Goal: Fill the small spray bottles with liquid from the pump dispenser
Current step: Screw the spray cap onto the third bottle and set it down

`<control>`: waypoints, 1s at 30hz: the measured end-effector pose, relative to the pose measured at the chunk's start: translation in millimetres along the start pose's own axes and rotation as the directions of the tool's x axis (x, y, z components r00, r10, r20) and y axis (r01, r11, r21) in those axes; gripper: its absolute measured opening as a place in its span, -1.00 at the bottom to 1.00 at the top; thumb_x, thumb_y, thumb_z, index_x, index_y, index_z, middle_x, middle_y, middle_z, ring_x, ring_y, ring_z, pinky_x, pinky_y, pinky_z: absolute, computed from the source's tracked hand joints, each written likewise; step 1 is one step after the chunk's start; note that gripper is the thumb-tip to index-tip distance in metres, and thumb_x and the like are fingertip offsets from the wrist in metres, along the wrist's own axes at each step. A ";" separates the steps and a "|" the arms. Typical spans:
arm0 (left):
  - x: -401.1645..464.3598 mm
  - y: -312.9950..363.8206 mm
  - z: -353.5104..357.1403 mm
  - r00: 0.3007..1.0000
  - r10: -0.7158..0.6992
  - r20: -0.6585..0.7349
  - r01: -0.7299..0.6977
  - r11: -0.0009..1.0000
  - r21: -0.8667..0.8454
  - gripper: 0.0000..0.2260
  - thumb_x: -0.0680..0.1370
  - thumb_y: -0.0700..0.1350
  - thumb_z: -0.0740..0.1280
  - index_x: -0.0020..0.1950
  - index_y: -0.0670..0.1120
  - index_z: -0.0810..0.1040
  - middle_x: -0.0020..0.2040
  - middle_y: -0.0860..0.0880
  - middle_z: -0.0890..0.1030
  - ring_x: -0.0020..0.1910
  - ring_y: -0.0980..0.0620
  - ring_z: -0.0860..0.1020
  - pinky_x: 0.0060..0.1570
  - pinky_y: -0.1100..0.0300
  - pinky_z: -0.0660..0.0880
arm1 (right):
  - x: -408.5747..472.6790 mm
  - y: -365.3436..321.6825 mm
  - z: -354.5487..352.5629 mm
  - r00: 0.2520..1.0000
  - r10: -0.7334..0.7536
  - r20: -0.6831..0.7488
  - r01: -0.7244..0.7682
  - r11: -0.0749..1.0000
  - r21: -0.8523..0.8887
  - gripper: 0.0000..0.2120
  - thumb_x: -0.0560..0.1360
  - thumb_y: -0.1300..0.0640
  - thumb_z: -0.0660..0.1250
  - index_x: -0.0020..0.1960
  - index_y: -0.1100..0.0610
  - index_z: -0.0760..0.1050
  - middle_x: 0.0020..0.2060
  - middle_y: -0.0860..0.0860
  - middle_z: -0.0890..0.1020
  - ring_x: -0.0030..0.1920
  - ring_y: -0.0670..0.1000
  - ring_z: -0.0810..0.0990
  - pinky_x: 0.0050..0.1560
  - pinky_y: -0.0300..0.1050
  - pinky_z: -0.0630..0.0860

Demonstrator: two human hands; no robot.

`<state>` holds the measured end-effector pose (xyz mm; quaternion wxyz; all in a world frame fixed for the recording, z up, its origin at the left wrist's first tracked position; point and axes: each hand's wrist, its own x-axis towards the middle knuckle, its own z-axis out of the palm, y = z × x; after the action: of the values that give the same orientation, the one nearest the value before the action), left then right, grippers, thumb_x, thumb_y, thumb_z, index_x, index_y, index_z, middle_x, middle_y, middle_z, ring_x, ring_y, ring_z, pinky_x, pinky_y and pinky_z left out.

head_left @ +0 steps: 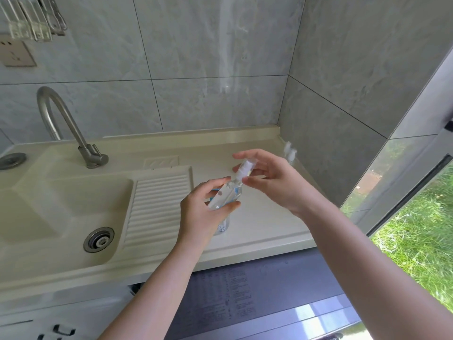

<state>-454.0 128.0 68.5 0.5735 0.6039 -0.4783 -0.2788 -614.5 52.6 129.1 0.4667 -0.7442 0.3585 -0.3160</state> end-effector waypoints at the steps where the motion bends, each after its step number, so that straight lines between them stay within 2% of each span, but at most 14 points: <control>1: 0.6 0.5 -0.7 1.000 -0.002 0.016 0.002 1.000 -0.006 -0.57 0.33 -0.20 0.60 0.13 0.11 0.65 0.08 0.21 0.67 0.02 0.20 0.62 -0.02 0.44 0.46 | 1.5 -2.4 -3.1 0.999 0.000 0.035 0.000 1.000 -0.010 -0.59 0.56 0.35 0.35 0.29 -0.04 0.56 0.06 -0.03 0.71 0.11 0.04 0.66 0.25 -0.02 0.56; 7: 3.4 4.4 -3.9 0.992 -0.041 0.123 0.049 0.997 -0.061 -0.59 0.37 -0.14 0.58 0.18 0.12 0.64 0.02 0.10 0.70 0.09 0.08 0.62 0.11 0.03 0.55 | 13.1 -16.8 -22.3 0.987 0.062 0.146 -0.030 0.977 -0.210 -0.62 0.57 0.22 0.39 0.32 -0.11 0.57 0.03 0.03 0.71 0.02 0.13 0.67 0.21 0.06 0.58; 9: 4.4 6.0 -4.4 0.992 -0.033 0.121 0.039 0.998 -0.050 -0.57 0.37 -0.11 0.59 0.19 0.15 0.64 0.01 0.10 0.69 0.10 0.07 0.61 0.08 0.06 0.53 | 15.6 -21.9 -25.5 0.990 0.064 0.122 -0.028 0.961 -0.276 -0.75 0.53 0.12 0.46 0.19 -0.05 0.63 -0.10 -0.01 0.73 -0.09 0.07 0.70 0.13 0.08 0.62; 11: 4.0 9.9 -3.4 0.994 -0.015 0.107 0.020 0.999 -0.049 -0.56 0.36 -0.12 0.60 0.19 0.16 0.64 0.04 0.13 0.69 0.08 0.15 0.61 0.03 0.25 0.49 | 15.7 -29.3 -24.7 0.996 0.069 0.063 -0.040 0.926 -0.375 -0.85 0.46 -0.05 0.51 -0.05 0.01 0.66 -0.25 -0.04 0.73 -0.20 0.01 0.70 0.02 0.11 0.64; 13: 3.3 14.2 -1.7 0.996 0.007 0.086 -0.004 0.999 -0.037 -0.56 0.35 -0.14 0.60 0.17 0.17 0.64 0.07 0.18 0.67 0.05 0.24 0.60 0.01 0.38 0.46 | 13.6 -38.7 -19.0 0.995 0.089 -0.052 -0.103 0.853 -0.512 -0.65 0.42 -0.21 0.48 -0.29 0.06 0.59 -0.40 -0.07 0.68 -0.30 -0.05 0.66 -0.16 -0.01 0.65; 15: 2.3 17.1 1.0 0.996 0.013 0.088 -0.009 0.999 -0.048 -0.55 0.34 -0.15 0.61 0.17 0.15 0.64 0.10 0.18 0.66 0.06 0.24 0.60 0.07 0.29 0.49 | 8.6 -47.6 -10.0 0.977 0.060 -0.206 -0.183 0.736 -0.652 -0.42 0.43 -0.36 0.36 -0.43 0.13 0.45 -0.51 -0.04 0.57 -0.38 0.02 0.57 -0.35 -0.10 0.49; 17: 2.0 19.4 3.3 0.994 0.011 0.108 -0.004 0.998 -0.069 -0.54 0.33 -0.15 0.61 0.18 0.14 0.64 0.10 0.17 0.67 0.10 0.19 0.61 0.16 0.09 0.54 | 3.8 -55.2 -1.7 0.944 -0.016 -0.329 -0.261 0.576 -0.775 -0.26 0.44 -0.50 0.17 -0.44 0.18 0.41 -0.52 0.02 0.49 -0.41 0.08 0.50 -0.36 -0.14 0.36; 19: 1.6 22.9 5.3 0.993 0.004 0.118 0.006 0.997 -0.082 -0.55 0.33 -0.16 0.61 0.17 0.13 0.64 0.08 0.18 0.68 0.08 0.17 0.63 0.18 0.03 0.54 | 0.3 -60.8 2.1 0.925 -0.053 -0.377 -0.300 0.508 -0.808 -0.18 0.47 -0.54 -0.04 -0.43 0.19 0.41 -0.48 0.06 0.50 -0.38 0.12 0.49 -0.32 -0.10 0.35; 21: 1.3 25.3 6.7 0.993 0.003 0.115 0.007 0.996 -0.089 -0.57 0.35 -0.17 0.60 0.17 0.11 0.64 0.04 0.19 0.69 0.03 0.17 0.64 0.15 0.05 0.54 | -1.6 -65.3 -4.0 0.936 0.055 -0.348 -0.302 0.638 -0.709 -0.20 0.48 -0.54 -0.13 -0.28 0.10 0.55 -0.31 0.05 0.61 -0.21 0.12 0.55 -0.18 -0.03 0.42; 22: 2.2 26.5 7.0 0.994 0.003 0.113 0.008 0.996 -0.090 -0.58 0.36 -0.17 0.59 0.17 0.10 0.64 0.03 0.19 0.69 0.02 0.17 0.64 0.16 0.04 0.54 | -2.2 -67.3 -9.4 0.948 0.135 -0.287 -0.285 0.760 -0.584 -0.26 0.48 -0.54 -0.10 -0.06 -0.02 0.63 -0.14 0.00 0.67 -0.06 0.09 0.59 -0.04 0.01 0.47; 24: 3.6 27.3 7.4 0.993 -0.001 0.117 0.011 0.996 -0.086 -0.58 0.36 -0.15 0.59 0.17 0.10 0.64 0.03 0.19 0.69 0.03 0.15 0.64 0.17 0.02 0.53 | -5.0 -70.1 -19.6 0.975 0.198 -0.103 -0.221 0.926 -0.305 -0.47 0.50 -0.44 0.15 0.37 -0.24 0.47 0.17 -0.12 0.63 0.18 -0.03 0.57 0.14 -0.03 0.54; 25: 4.4 27.6 7.3 0.993 0.000 0.117 0.011 0.996 -0.090 -0.58 0.36 -0.15 0.60 0.17 0.09 0.64 0.04 0.18 0.69 0.03 0.14 0.64 0.17 0.03 0.53 | -5.9 -70.6 -24.1 0.985 0.171 -0.030 -0.173 0.950 -0.261 -0.51 0.52 -0.30 0.29 0.43 -0.26 0.40 0.22 -0.16 0.60 0.18 -0.10 0.58 0.13 -0.06 0.58; 28: 4.7 29.7 7.1 0.993 -0.004 0.120 0.016 0.995 -0.098 -0.58 0.35 -0.17 0.59 0.16 0.08 0.64 0.02 0.18 0.69 0.01 0.16 0.65 0.08 0.17 0.53 | -4.0 -60.0 -35.5 0.997 0.047 0.054 -0.032 0.970 -0.240 -0.63 0.55 0.17 0.41 0.30 -0.14 0.57 0.11 -0.15 0.68 0.07 -0.19 0.65 0.15 -0.02 0.61; 30: 3.7 30.2 7.3 0.992 0.001 0.126 0.011 0.995 -0.096 -0.59 0.36 -0.17 0.59 0.16 0.09 0.65 0.02 0.17 0.69 0.02 0.18 0.64 0.01 0.23 0.51 | -3.4 -56.4 -35.4 0.999 0.021 -0.037 -0.030 0.963 -0.266 -0.82 0.51 0.13 0.45 0.07 -0.08 0.68 -0.10 -0.12 0.73 -0.10 -0.14 0.68 0.06 0.01 0.65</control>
<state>-466.8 125.1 97.0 0.5700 0.5579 -0.4979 -0.3405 -631.4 56.2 193.5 0.3602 -0.7902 0.4150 -0.2713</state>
